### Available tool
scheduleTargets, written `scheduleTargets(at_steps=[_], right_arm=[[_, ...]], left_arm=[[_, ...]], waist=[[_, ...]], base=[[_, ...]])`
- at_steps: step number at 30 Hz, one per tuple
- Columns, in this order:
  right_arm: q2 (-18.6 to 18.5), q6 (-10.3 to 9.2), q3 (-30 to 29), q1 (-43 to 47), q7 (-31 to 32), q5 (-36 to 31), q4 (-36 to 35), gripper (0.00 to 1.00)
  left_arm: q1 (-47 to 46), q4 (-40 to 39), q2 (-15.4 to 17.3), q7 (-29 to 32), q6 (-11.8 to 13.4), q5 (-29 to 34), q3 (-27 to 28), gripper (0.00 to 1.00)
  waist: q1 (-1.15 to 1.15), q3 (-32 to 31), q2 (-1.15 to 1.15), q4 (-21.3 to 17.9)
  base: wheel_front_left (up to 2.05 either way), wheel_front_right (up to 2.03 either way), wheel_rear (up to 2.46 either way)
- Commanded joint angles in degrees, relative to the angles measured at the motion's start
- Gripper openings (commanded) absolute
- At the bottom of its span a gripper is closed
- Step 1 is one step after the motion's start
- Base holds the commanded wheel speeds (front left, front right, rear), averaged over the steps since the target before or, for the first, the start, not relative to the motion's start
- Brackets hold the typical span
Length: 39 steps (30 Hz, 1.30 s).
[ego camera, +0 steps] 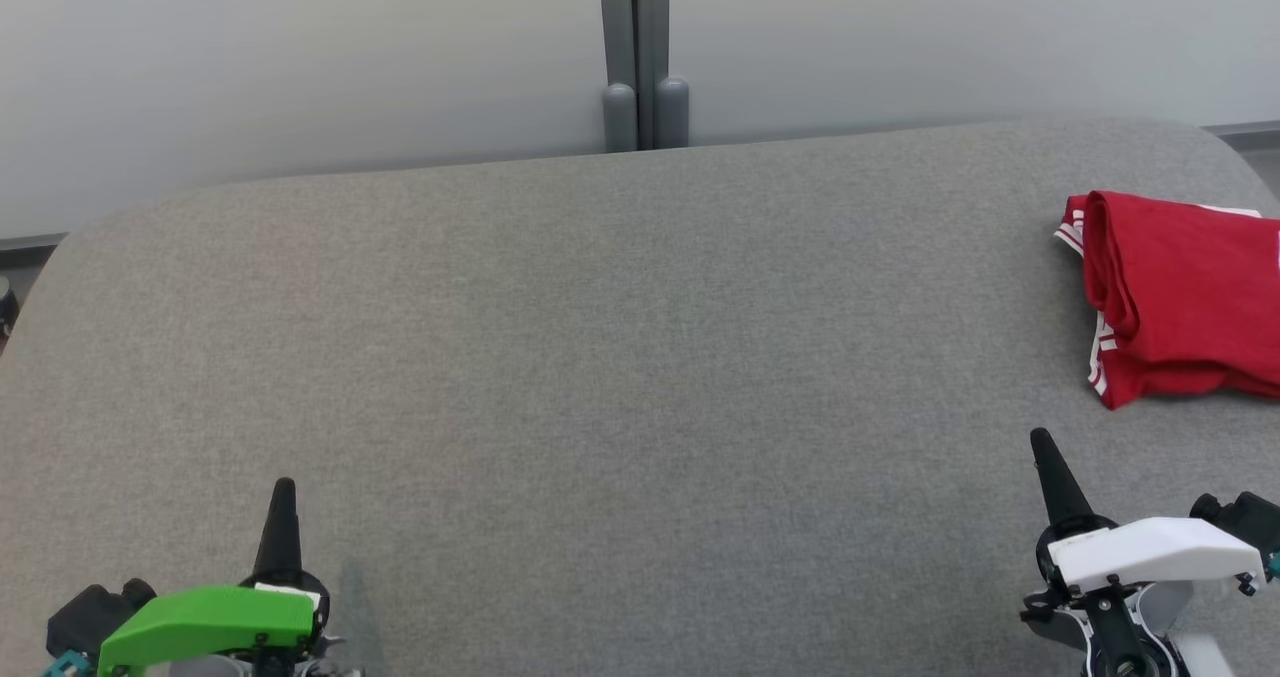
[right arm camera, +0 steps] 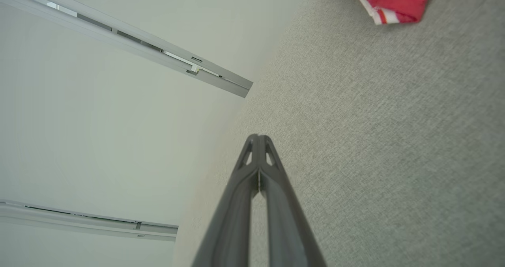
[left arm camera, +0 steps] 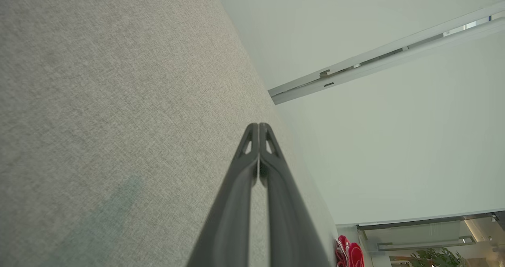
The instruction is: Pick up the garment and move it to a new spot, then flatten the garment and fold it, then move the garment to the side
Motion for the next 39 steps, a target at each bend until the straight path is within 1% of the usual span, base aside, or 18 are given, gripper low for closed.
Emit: scheduleTargets(at_steps=[1, 18, 39], right_arm=[[-0.3, 0.00, -0.2, -1.0, 0.5, 1.6, -0.8, 0.00], [-0.4, 0.00, -1.0, -1.4, 2.9, 10.6, -1.4, 0.00], [-0.5, 0.00, -1.8, -1.6, 5.4, 20.1, -1.9, 0.00]], left_arm=[[-1.5, -0.5, 0.3, 0.4, -0.3, -1.5, 0.3, 0.00], [-3.0, -0.8, 0.3, 2.8, -0.6, -9.5, 1.5, 0.00], [-4.5, -1.0, 0.4, 5.3, -0.9, -17.9, 2.7, 0.00]], waist=[[0.00, 0.0, 0.00, 0.0], [0.00, -0.2, 0.00, 0.4], [0.00, -0.5, 0.00, 0.9]], base=[[0.00, 0.00, 0.00], [0.00, 0.00, 0.00], [0.00, 0.00, 0.00]])
